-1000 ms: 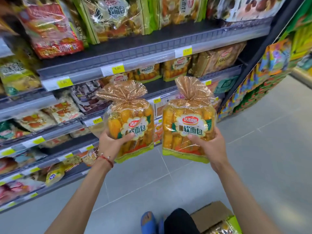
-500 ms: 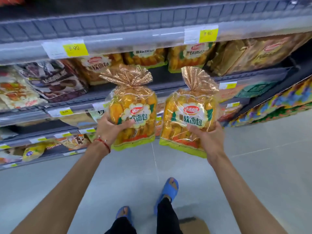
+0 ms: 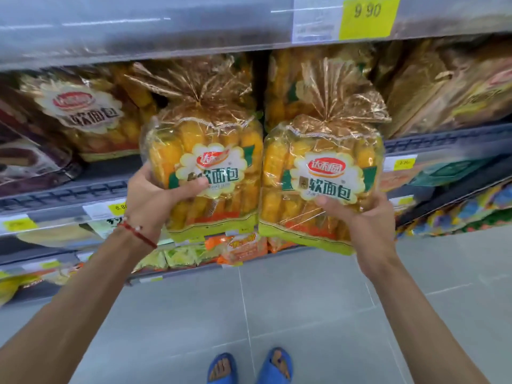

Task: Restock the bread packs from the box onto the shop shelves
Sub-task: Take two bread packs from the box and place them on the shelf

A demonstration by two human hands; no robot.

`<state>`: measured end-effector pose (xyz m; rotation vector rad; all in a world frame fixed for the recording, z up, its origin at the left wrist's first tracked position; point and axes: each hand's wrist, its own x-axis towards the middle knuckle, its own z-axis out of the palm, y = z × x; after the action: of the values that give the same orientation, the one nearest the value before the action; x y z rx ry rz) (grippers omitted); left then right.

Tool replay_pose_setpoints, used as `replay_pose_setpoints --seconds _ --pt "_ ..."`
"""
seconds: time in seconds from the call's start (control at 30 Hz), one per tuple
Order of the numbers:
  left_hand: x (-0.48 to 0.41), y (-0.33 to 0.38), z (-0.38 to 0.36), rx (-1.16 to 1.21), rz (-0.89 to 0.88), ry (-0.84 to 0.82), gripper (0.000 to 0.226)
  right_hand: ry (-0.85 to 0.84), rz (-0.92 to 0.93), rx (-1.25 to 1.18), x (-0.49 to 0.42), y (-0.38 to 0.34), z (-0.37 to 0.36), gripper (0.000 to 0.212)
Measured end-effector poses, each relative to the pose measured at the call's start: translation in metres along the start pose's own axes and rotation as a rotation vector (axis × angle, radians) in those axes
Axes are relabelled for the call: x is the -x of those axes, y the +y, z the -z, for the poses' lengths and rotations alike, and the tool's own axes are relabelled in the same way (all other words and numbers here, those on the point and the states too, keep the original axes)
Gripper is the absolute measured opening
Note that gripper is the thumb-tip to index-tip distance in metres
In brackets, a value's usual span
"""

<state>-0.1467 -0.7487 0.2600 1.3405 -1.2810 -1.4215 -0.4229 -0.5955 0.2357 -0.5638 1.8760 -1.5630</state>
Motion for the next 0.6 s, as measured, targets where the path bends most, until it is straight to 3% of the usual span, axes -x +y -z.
replay_pose_setpoints --seconds 0.23,0.33,0.47,0.6 --pt "-0.021 0.037 -0.013 0.076 -0.066 0.035 0.061 -0.014 0.152 -0.071 -0.037 -0.036 -0.006 0.066" --pt "-0.03 0.051 -0.012 0.08 -0.01 0.032 0.033 0.0 0.186 -0.076 -0.045 -0.055 -0.012 0.064" --pt "-0.037 0.061 -0.014 0.091 0.038 0.042 0.042 -0.009 0.221 -0.058 -0.054 -0.074 -0.02 0.058" --pt "-0.037 0.068 -0.015 0.161 0.067 0.053 0.036 -0.04 0.212 -0.054 -0.055 -0.078 -0.019 0.059"
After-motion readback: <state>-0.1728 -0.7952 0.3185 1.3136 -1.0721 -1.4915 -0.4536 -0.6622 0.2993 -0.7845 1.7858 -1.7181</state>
